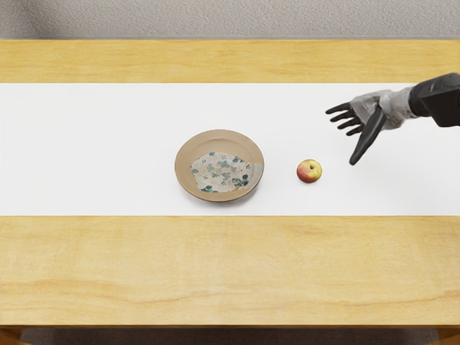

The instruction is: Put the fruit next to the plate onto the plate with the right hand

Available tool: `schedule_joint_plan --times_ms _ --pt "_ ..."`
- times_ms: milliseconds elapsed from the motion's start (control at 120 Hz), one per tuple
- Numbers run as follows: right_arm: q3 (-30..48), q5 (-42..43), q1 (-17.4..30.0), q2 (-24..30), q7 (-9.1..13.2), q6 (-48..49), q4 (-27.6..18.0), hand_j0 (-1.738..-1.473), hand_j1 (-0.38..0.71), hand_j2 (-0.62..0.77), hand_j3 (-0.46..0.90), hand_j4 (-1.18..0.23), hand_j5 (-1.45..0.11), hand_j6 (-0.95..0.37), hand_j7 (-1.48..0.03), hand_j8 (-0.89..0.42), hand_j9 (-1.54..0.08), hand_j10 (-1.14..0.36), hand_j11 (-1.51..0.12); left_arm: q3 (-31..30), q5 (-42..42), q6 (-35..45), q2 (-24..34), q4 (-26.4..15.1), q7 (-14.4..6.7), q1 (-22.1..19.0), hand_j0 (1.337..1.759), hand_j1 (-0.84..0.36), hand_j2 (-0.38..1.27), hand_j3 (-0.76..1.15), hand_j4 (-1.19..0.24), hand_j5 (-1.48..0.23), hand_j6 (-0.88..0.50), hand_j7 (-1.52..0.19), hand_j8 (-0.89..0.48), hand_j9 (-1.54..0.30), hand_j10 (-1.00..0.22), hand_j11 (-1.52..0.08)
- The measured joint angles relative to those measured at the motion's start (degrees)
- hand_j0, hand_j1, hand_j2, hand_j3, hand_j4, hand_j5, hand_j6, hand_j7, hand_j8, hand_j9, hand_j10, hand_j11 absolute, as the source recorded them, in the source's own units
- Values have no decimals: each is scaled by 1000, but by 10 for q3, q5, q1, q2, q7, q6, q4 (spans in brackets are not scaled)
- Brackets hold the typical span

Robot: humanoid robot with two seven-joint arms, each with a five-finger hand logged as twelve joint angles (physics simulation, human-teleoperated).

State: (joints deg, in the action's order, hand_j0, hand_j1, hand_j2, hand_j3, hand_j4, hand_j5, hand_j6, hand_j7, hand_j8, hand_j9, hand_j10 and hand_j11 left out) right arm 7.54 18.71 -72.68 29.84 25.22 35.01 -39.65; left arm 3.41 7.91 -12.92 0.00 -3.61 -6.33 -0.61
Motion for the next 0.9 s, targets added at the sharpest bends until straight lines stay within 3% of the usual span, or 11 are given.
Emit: schedule_joint_plan --times_ms 283,467,617,725,900 --pt "-11 33 -4 -23 1 0 8 -1658 -328 -3 0 -19 -24 -20 -24 -19 -24 -19 -24 0 0 0 0 0 0 1 1658 349 0 0 -1 0 -1 0 -1 0 0 0" --pt "-48 107 -44 -79 41 0 -5 -1658 -327 -3 0 -20 -24 -20 -24 -20 -24 -19 -24 0 0 0 0 0 0 0 1658 349 0 0 -1 0 -1 0 -1 0 0 0" --pt "-126 138 -88 -102 50 -81 -68 -1658 -327 -4 0 -20 -24 -21 -24 -20 -24 -20 -24 0 0 0 0 0 0 0 1658 349 0 0 -1 0 -1 0 -1 0 0 0" --pt "-153 170 -98 -107 79 -186 -131 -1658 -327 -4 0 -20 -24 -21 -24 -20 -24 -20 -24 0 0 0 0 0 0 0 1658 349 0 0 0 0 -1 0 -1 0 0 0" --pt "-171 201 -100 -81 94 -330 -277 -1658 -327 -3 0 -21 -24 -22 -24 -21 -24 -20 -24 0 0 0 0 0 0 0 1658 349 0 0 0 0 -1 0 -1 0 0 0"
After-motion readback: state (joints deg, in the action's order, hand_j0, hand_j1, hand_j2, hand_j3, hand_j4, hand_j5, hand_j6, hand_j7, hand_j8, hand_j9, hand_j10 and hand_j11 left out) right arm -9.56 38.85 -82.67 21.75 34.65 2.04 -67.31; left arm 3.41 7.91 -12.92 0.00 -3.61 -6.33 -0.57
